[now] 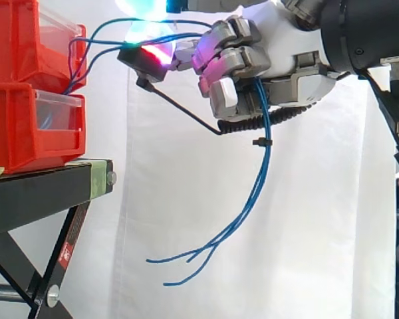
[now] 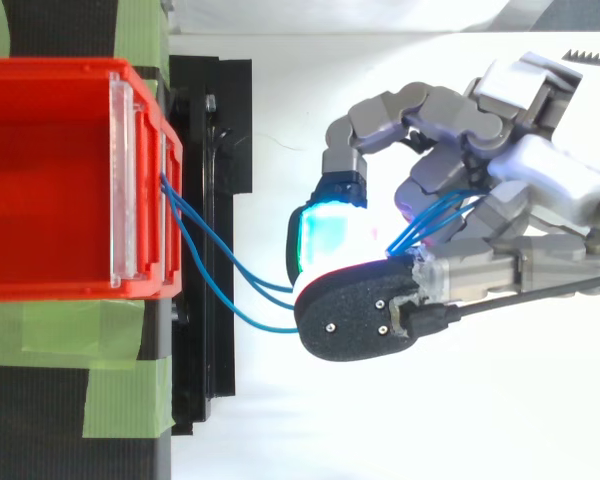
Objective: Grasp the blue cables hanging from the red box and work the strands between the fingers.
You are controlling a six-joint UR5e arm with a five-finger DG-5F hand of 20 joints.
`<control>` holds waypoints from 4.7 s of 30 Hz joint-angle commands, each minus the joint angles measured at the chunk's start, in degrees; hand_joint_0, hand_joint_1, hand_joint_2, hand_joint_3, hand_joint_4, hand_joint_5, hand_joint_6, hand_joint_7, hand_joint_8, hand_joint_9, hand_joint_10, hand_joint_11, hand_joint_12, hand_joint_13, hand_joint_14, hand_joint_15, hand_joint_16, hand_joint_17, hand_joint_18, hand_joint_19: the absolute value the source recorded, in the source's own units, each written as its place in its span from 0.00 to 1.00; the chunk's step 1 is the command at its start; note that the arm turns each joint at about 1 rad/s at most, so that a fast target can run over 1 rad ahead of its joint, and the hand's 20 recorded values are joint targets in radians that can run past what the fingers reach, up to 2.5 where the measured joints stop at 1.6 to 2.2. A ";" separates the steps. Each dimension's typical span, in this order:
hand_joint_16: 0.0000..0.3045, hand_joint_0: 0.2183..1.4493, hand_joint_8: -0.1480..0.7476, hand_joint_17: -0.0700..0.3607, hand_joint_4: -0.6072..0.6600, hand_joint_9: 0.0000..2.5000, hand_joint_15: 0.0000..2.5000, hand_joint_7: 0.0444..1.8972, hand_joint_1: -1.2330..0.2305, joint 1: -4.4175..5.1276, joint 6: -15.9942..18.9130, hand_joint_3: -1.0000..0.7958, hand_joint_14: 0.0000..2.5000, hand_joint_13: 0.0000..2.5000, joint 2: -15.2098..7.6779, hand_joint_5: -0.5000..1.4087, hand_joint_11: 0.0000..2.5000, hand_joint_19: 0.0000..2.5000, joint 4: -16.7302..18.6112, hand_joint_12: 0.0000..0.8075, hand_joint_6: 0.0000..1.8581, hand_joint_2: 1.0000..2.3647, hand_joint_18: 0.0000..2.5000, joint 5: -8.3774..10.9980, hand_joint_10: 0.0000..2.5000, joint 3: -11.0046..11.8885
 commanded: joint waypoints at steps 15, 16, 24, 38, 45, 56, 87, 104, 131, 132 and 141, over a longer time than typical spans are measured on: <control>0.64 0.51 0.73 0.50 0.69 0.70 0.71 0.69 0.46 0.00 -4.14 0.61 1.00 0.74 -2.38 0.27 1.00 0.29 7.04 0.69 0.76 0.01 0.92 0.96 1.00 0.09; 0.64 0.51 0.73 0.50 0.69 0.70 0.71 0.69 0.46 0.09 -4.40 0.62 1.00 0.74 -2.47 0.28 1.00 0.29 7.21 0.69 0.76 0.01 0.92 1.14 1.00 0.00; 0.64 0.51 0.73 0.50 0.70 0.70 0.71 0.71 0.46 0.53 -7.04 0.64 1.00 0.74 -3.87 0.29 1.00 0.29 10.55 0.69 0.76 0.01 0.92 2.02 1.00 0.00; 0.64 0.51 0.73 0.50 0.70 0.70 0.71 0.71 0.46 1.93 -7.48 0.64 1.00 0.74 -4.58 0.29 1.00 0.29 9.94 0.69 0.77 0.01 0.92 3.25 1.00 0.00; 0.64 0.51 0.73 0.50 0.70 0.70 0.71 0.71 0.46 1.85 -7.04 0.63 1.00 0.74 -4.31 0.29 1.00 0.29 7.30 0.69 0.76 0.01 0.92 2.99 1.00 0.09; 0.64 0.51 0.73 0.50 0.70 0.70 0.71 0.71 0.45 1.58 -9.58 0.63 1.00 0.74 -2.38 0.29 1.00 0.29 0.18 0.69 0.76 0.01 0.92 2.55 1.00 1.85; 0.64 0.51 0.73 0.50 0.70 0.70 0.71 0.71 0.45 2.81 -5.72 0.63 1.00 0.74 0.35 0.29 1.00 0.29 7.12 0.69 0.76 0.01 0.92 3.60 1.00 3.52; 0.64 0.51 0.73 0.50 0.70 0.70 0.71 0.71 0.45 3.96 1.67 0.63 1.00 0.74 -0.09 0.29 1.00 0.29 16.53 0.69 0.76 0.01 0.92 6.06 1.00 -3.16; 0.64 0.51 0.73 0.50 0.70 0.70 0.71 0.71 0.45 2.90 -28.83 0.63 1.00 0.74 0.17 0.28 1.00 0.29 -2.28 0.69 0.76 0.01 0.92 -0.27 1.00 7.30; 0.64 0.51 0.73 0.50 0.70 0.70 0.71 0.71 0.45 2.90 -29.62 0.63 1.00 0.74 0.17 0.28 1.00 0.29 -2.63 0.69 0.76 0.01 0.92 -0.27 1.00 7.47; 0.64 0.51 0.73 0.50 0.70 0.70 0.71 0.71 0.45 2.90 -34.46 0.63 1.00 0.74 0.52 0.28 1.00 0.29 -2.63 0.69 0.76 0.01 0.92 -0.27 1.00 7.47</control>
